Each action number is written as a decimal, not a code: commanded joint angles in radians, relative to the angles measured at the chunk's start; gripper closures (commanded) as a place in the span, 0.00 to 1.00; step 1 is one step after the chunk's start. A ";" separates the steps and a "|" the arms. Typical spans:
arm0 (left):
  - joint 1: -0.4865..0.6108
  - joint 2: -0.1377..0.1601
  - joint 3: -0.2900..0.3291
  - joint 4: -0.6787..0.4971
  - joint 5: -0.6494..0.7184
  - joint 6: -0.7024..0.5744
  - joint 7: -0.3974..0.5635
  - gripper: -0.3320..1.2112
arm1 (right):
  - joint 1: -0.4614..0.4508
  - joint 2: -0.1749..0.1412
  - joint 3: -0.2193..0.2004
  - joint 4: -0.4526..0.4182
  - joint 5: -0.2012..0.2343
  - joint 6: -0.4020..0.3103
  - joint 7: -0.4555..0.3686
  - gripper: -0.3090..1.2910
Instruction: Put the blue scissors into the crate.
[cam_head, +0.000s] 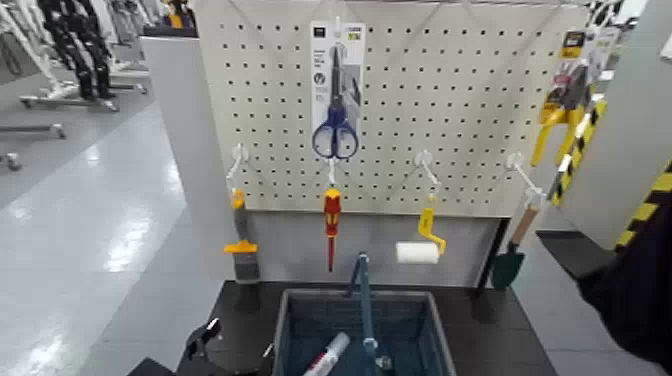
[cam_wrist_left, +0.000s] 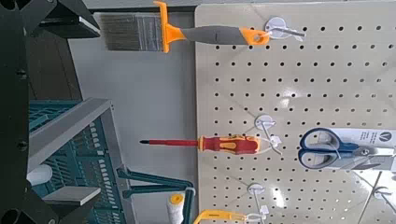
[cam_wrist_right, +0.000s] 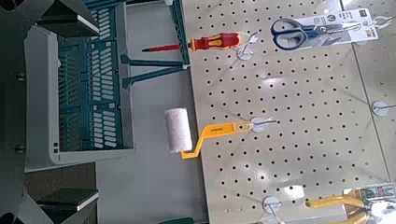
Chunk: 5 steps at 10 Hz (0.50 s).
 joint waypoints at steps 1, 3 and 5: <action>0.000 -0.001 0.001 -0.003 0.001 0.000 0.000 0.29 | 0.000 0.000 0.000 0.000 -0.001 0.000 -0.001 0.25; 0.000 -0.001 0.002 -0.004 -0.001 -0.001 0.000 0.29 | 0.000 0.000 0.000 -0.002 0.000 0.000 -0.001 0.25; 0.000 -0.002 0.001 -0.012 0.004 0.005 0.000 0.29 | 0.000 0.000 0.000 0.000 0.000 0.000 -0.001 0.25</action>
